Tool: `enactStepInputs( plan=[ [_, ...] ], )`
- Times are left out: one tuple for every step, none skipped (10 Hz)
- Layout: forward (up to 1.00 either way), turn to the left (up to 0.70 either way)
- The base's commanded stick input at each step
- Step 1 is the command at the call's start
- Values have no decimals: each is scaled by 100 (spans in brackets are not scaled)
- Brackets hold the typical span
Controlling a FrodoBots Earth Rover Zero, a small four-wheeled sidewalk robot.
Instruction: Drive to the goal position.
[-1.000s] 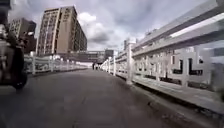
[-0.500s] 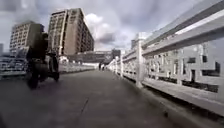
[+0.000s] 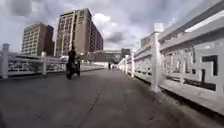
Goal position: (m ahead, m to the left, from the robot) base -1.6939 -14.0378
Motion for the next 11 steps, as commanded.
enactStepInputs(
  plan=[
    [70, 14],
    [70, 14],
    [70, 14],
    [70, 14],
    [70, 14],
    [70, 14],
    [70, 14],
    [70, 14],
    [70, 14],
    [70, 14],
    [70, 10]
  ],
)
